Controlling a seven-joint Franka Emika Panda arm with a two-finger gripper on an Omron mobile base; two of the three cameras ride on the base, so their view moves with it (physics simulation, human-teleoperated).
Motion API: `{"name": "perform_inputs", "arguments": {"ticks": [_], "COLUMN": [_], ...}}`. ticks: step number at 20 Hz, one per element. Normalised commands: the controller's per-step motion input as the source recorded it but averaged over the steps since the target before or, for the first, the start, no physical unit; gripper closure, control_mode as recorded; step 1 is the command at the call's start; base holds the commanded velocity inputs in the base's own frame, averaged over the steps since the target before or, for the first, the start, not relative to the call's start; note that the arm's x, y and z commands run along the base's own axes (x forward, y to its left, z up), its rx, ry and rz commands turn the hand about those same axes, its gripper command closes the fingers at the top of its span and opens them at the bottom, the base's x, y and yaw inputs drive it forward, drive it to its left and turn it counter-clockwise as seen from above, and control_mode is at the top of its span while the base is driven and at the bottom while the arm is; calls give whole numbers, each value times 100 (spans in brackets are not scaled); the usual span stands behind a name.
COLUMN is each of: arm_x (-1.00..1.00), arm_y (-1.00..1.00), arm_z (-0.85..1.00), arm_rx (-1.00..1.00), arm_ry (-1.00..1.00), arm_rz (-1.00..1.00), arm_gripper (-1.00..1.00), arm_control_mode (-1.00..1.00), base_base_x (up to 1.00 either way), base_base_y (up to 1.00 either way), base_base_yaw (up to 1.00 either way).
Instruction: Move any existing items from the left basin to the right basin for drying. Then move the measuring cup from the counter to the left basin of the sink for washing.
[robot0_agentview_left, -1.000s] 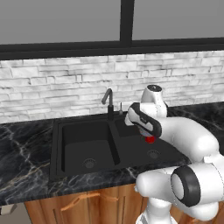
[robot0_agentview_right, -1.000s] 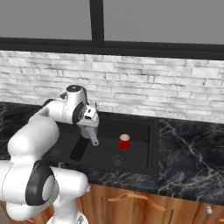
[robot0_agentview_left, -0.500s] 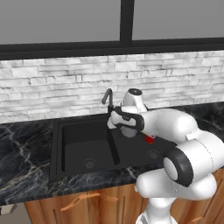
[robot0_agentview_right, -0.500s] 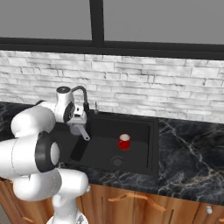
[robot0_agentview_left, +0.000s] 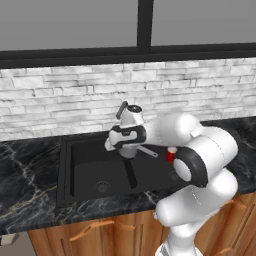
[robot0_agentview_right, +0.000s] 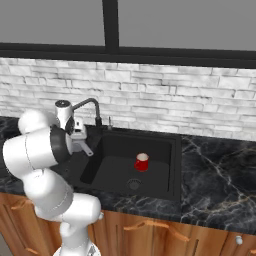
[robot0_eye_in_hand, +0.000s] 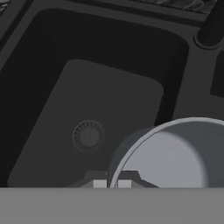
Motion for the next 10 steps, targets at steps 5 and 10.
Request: {"name": "perform_inputs", "arguments": {"ticks": [5, 10], "arm_x": [16, 43], "arm_y": [69, 47], "arm_z": [-27, -29], "arm_rx": [0, 0], "arm_ry": [0, 0], "arm_rz": [8, 3], "arm_gripper": [100, 100], "arm_control_mode": [-100, -100], "base_base_x": [0, 0], "base_base_y": [0, 0], "base_base_yaw": [0, 0]}}
